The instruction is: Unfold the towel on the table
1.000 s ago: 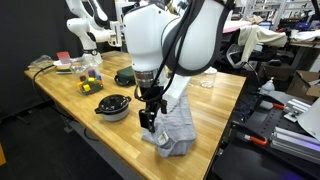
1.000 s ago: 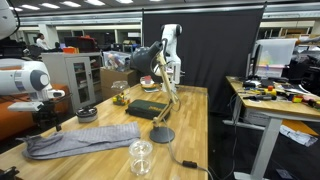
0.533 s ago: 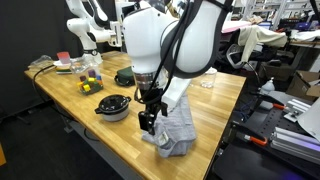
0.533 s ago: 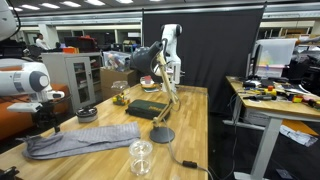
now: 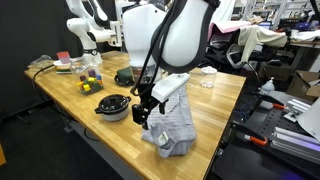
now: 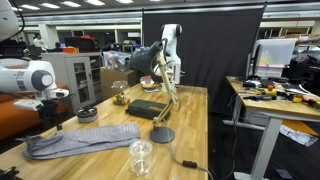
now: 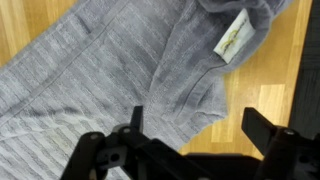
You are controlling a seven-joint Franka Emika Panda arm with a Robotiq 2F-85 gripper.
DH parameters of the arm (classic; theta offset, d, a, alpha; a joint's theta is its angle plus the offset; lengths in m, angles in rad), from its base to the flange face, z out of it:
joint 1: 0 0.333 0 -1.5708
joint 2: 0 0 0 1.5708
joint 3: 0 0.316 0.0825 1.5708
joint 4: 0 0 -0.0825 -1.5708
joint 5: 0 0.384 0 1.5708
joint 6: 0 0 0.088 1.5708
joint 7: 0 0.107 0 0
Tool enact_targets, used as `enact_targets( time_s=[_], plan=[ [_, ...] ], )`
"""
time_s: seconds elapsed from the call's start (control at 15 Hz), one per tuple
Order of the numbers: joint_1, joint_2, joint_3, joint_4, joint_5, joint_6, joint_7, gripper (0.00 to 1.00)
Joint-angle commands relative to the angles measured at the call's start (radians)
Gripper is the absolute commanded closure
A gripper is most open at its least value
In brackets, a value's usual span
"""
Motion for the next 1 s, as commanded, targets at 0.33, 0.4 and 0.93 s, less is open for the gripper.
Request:
enact_targets(
  time_s=[0.33, 0.4, 0.93],
  plan=[
    [-0.021, 0.051, 0.009, 0.010, 0.149, 0.002, 0.088, 0.00],
    [-0.015, 0.054, 0.006, 0.010, 0.156, 0.004, 0.093, 0.00],
    [-0.016, 0.067, -0.001, 0.014, 0.172, 0.016, 0.121, 0.07]
  ],
)
